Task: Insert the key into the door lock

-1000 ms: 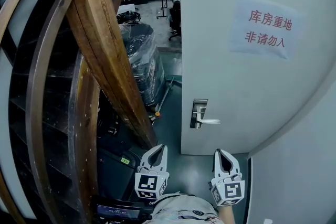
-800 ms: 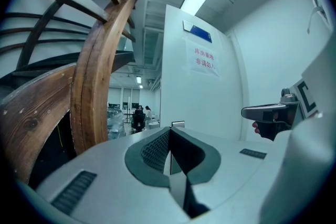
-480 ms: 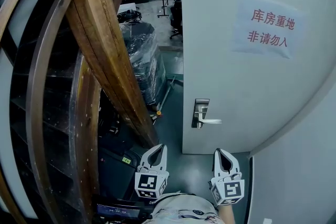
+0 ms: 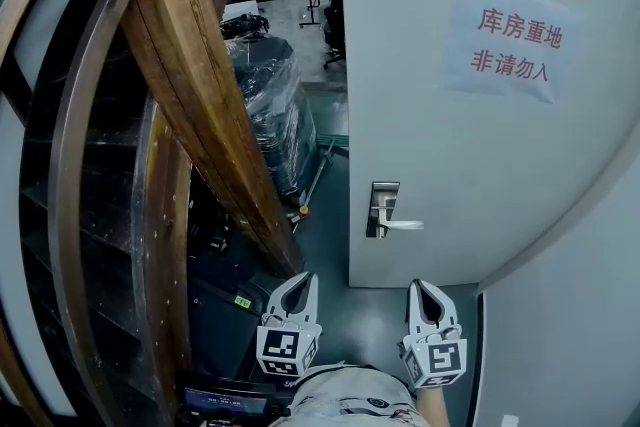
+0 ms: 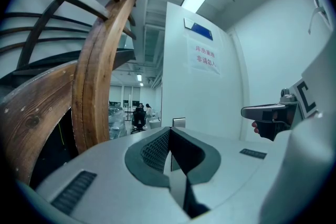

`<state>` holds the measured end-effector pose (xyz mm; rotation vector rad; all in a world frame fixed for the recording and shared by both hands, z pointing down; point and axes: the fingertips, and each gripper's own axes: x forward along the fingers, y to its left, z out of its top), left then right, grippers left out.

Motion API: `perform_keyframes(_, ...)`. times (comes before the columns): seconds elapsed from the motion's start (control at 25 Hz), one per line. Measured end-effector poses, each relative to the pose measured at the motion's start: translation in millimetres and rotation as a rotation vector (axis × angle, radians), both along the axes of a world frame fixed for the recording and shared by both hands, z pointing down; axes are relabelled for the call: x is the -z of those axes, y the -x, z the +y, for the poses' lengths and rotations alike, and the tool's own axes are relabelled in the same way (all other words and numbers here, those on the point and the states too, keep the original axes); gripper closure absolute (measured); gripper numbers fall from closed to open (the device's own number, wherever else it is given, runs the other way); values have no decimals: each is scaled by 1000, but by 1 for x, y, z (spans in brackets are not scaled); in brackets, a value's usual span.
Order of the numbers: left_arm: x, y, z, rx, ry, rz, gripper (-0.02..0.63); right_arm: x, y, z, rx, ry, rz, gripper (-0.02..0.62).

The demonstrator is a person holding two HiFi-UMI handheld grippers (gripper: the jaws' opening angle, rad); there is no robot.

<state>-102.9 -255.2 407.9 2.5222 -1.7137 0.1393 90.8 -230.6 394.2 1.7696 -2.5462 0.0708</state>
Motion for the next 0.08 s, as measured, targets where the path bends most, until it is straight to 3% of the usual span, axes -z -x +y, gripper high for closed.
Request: perform_keyframes(0.08, -1, 0, 0, 2, 2, -1, 601, -1, -1, 0, -1, 3, 0, 589)
